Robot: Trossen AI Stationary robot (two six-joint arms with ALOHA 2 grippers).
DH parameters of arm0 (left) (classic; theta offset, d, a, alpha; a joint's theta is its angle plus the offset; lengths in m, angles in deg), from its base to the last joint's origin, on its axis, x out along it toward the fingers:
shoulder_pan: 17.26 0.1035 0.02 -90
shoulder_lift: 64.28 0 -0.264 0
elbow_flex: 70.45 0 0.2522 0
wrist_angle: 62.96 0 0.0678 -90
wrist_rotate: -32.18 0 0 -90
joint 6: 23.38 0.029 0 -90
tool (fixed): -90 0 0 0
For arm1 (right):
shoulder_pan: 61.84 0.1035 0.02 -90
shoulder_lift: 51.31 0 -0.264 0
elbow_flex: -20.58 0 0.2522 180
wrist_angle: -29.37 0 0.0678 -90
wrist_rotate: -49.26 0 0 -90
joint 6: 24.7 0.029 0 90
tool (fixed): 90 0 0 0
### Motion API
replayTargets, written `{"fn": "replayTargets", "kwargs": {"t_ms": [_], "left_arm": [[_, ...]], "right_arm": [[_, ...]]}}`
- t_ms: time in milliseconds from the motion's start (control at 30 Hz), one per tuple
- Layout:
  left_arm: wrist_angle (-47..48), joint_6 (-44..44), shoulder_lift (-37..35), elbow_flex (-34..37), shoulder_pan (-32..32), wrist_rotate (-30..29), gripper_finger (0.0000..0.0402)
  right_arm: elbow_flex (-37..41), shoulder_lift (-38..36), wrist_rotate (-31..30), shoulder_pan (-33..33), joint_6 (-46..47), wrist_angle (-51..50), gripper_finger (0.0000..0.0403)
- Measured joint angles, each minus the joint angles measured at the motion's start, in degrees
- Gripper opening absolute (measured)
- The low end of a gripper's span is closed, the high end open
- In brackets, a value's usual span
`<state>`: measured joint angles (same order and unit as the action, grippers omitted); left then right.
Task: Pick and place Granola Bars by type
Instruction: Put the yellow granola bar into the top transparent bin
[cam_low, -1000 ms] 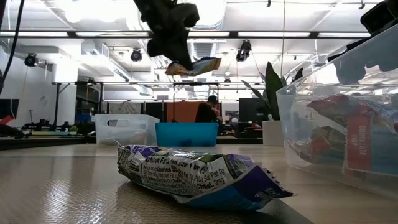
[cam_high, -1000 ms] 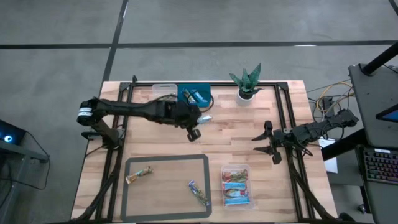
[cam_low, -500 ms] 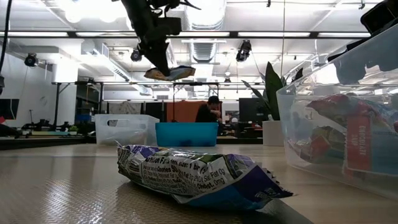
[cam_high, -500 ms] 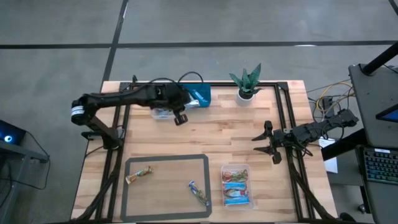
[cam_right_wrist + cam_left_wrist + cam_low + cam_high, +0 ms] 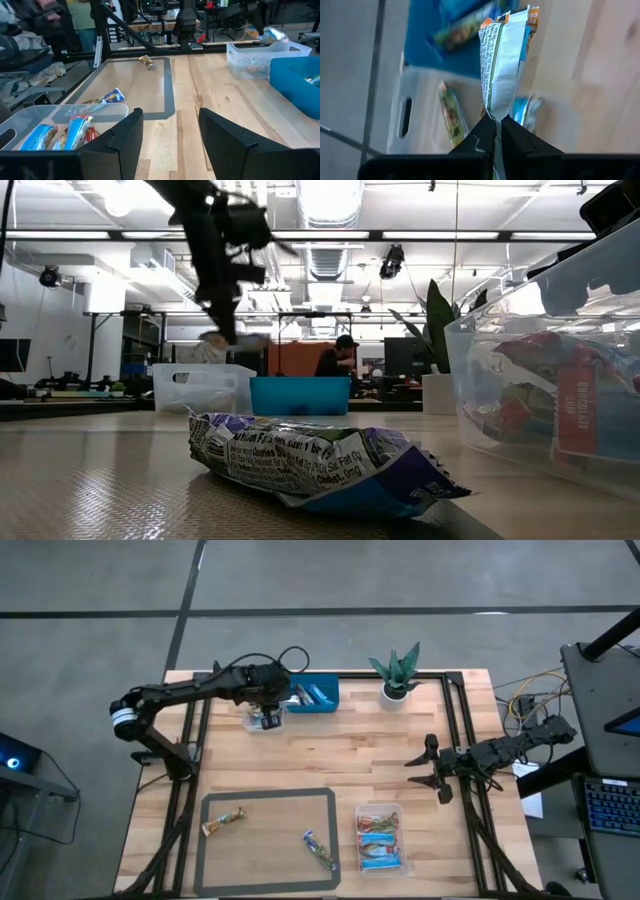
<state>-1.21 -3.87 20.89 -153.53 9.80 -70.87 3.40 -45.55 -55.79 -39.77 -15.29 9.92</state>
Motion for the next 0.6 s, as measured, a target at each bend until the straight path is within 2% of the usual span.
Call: {"fn": "replayTargets", "kwargs": {"t_ms": [233,600], "left_arm": [[-3.9,4.9,0.0,5.8,4.7,0.5,0.0000],[-10.7,10.9,0.0,11.9,8.8,1.9,0.0000]], "right_arm": [[0.0,0.0,0.0,0.0,0.0,0.0,0.0183],[0.0,0.0,0.0,0.0,0.0,0.0,0.0183]]}}
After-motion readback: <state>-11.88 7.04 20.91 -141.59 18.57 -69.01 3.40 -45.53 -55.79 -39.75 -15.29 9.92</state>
